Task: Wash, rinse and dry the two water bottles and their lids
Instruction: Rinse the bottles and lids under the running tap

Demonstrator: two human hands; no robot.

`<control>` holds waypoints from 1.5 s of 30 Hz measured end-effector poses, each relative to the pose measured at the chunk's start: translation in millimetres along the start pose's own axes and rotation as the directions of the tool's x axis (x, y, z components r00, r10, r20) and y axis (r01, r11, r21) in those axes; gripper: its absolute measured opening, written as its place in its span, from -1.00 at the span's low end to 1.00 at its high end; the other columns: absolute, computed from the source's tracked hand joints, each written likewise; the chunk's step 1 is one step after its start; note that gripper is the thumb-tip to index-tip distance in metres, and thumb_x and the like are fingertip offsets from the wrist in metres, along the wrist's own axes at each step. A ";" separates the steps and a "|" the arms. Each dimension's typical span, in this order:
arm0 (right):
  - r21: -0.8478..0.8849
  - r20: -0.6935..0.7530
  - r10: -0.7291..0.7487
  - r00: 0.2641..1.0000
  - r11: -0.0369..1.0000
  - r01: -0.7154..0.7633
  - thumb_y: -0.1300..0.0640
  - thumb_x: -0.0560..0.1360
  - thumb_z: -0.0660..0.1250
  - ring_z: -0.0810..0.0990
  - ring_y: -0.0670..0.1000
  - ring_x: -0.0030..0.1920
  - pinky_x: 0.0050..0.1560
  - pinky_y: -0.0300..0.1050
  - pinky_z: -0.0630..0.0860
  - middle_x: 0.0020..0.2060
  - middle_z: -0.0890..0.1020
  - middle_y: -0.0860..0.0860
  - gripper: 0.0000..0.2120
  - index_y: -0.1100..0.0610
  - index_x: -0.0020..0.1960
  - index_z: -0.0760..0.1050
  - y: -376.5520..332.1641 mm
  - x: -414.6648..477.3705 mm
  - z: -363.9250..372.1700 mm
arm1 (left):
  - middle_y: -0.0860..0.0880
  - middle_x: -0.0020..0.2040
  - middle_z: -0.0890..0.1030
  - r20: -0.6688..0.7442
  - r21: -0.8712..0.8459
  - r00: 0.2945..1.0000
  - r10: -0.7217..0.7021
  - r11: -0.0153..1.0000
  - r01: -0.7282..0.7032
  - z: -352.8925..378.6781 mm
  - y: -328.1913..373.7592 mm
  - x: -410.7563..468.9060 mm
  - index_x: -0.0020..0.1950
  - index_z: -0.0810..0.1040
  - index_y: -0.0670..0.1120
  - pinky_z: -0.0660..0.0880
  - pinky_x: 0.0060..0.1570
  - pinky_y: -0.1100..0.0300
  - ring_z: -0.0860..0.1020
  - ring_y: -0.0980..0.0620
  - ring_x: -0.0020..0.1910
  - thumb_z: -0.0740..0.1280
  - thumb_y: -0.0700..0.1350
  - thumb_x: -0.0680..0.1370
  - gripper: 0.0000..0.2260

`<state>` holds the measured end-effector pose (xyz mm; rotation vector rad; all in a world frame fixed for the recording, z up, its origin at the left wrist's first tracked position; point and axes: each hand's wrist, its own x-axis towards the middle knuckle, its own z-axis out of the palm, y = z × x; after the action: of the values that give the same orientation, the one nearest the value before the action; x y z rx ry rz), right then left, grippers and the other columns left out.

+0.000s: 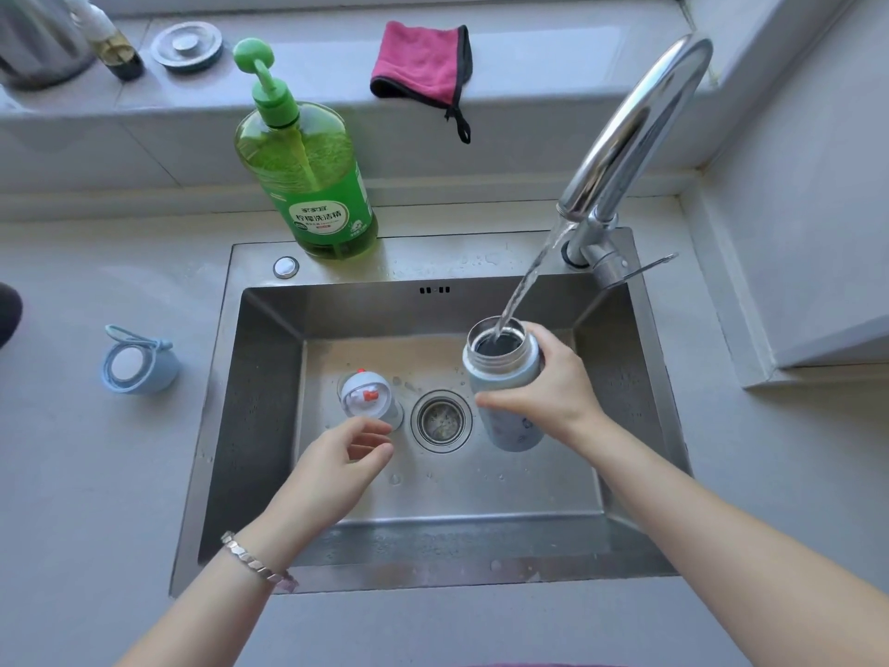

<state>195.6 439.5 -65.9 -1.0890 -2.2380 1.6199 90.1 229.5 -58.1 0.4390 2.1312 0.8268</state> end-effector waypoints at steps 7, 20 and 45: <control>0.085 0.129 -0.149 0.980 0.987 0.139 0.02 0.04 0.54 0.54 -0.07 0.13 0.20 -0.17 0.43 0.07 0.58 -0.04 -0.31 -0.03 0.15 0.46 10.7 -24.5 -1.2 | 0.10 -0.03 0.61 0.016 -0.036 1.000 0.026 0.999 -0.025 5.2 3.2 -2.1 -0.01 0.51 0.10 0.49 0.15 0.09 0.57 0.18 0.00 0.42 -0.20 0.45 -0.76; 0.507 0.079 0.063 0.995 0.857 -0.094 0.12 0.09 0.56 0.55 -0.14 0.11 0.12 -0.26 0.47 0.11 0.56 -0.07 -0.21 0.00 0.24 0.29 -5.6 -68.9 23.9 | 0.07 -0.09 0.62 -0.069 -0.214 0.971 0.227 0.948 -0.236 61.5 29.7 -1.7 0.03 0.42 0.15 0.59 -0.17 0.07 0.61 0.05 -0.10 0.51 -0.08 0.18 -0.50; 0.107 0.303 0.420 0.856 0.877 -0.468 0.09 0.12 0.42 0.60 -0.01 -0.40 -0.39 -0.19 0.54 -0.29 0.62 0.08 -0.65 0.13 -0.13 0.46 31.9 -31.0 -16.8 | 0.15 0.05 0.56 -0.051 0.097 0.990 0.129 0.988 -0.124 6.3 -34.9 -17.5 0.12 0.49 0.05 0.37 0.11 0.31 0.51 0.22 0.09 0.36 -0.20 0.50 -0.75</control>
<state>241.3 436.8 -79.0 -1.5006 -2.0310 2.2299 104.9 197.1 -75.4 0.6121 2.2195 0.8206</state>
